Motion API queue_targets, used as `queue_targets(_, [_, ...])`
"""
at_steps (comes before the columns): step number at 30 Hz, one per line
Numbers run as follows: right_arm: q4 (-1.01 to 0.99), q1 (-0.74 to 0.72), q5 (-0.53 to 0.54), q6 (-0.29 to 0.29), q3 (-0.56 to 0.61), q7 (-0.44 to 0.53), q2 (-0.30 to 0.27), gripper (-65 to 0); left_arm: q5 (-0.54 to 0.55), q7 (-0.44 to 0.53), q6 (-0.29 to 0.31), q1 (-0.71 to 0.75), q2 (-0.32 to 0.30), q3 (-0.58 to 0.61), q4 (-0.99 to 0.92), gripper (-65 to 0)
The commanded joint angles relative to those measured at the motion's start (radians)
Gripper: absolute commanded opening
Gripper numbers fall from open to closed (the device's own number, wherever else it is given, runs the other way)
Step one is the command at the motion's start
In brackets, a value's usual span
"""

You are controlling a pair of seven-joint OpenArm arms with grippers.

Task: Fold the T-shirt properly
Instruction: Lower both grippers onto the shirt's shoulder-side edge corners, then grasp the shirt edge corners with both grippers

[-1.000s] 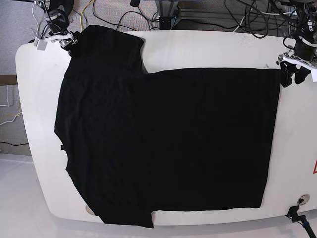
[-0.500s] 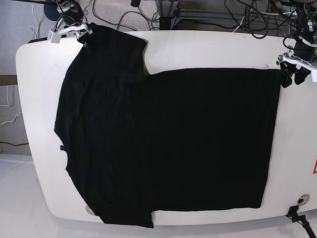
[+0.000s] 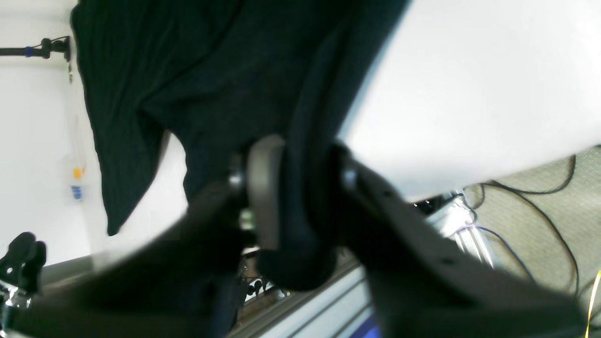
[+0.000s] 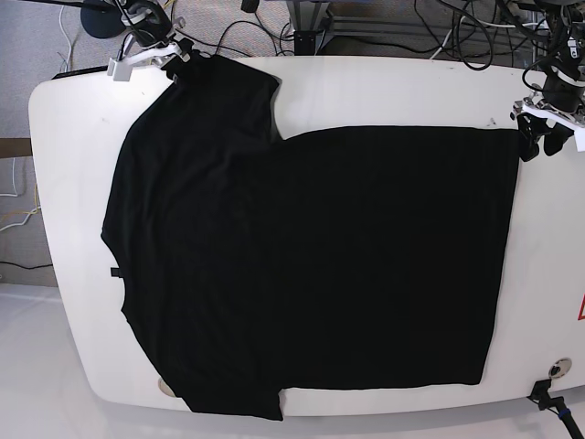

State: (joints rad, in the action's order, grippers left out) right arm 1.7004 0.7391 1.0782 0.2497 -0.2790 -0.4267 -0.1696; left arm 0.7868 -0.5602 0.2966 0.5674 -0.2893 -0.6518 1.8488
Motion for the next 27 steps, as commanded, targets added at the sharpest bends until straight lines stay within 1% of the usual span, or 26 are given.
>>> queue_targets(1, [0.005, 0.013, -0.011, -0.008, 0.001, -0.016, -0.006, -65.0, 0.012, 0.022, 0.005, 0.003, -0.015, -0.012, 0.013, -32.1])
queue_targets(6, [0.005, 0.012, -0.011, -0.008, 0.002, -0.016, -0.008, -65.0, 0.020, 0.019, 0.006, 0.003, -0.017, -0.023, -0.016, -31.4])
queue_targets(7, [0.005, 0.012, -0.011, -0.008, 0.002, -0.016, -0.008, -65.0, 0.020, 0.007, 0.010, 0.003, -0.023, -0.024, -0.033, -29.5])
queue_targets(9, [0.005, 0.012, -0.011, -0.008, 0.002, -0.016, -0.008, -65.0, 0.021, -0.042, 0.048, -0.008, -0.041, -0.033, -0.070, -22.6])
queue_targets(10, [0.005, 0.012, -0.011, -0.008, 0.002, -0.016, -0.008, -65.0, 0.020, -0.064, 0.071, -0.033, -0.043, -0.041, -0.093, -20.5])
queue_targets(14, [0.005, 0.006, -0.011, -0.008, 0.002, -0.016, -0.008, -65.0, 0.013, -0.185, 0.152, -0.117, -0.043, -0.095, -0.225, -20.4])
queue_targets(15, [0.005, 0.001, -0.011, -0.008, 0.002, -0.016, -0.008, -65.0, 0.013, -0.211, 0.160, -0.137, -0.043, -0.104, -0.254, -20.4])
queue_targets(17, [0.005, 0.000, -0.011, -0.008, 0.002, -0.016, -0.008, -65.0, 0.012, -0.245, 0.160, -0.165, -0.044, -0.109, -0.308, -20.4])
queue_targets(20, [0.005, 0.000, -0.011, -0.008, 0.002, -0.016, -0.008, -65.0, 0.012, -0.255, 0.161, -0.186, -0.054, -0.101, -0.364, -20.4])
queue_targets(27, [0.005, 0.000, -0.011, -0.010, 0.002, -0.016, -0.008, -65.0, -0.046, -0.254, 0.161, -0.232, -0.052, -0.006, -0.435, -20.4])
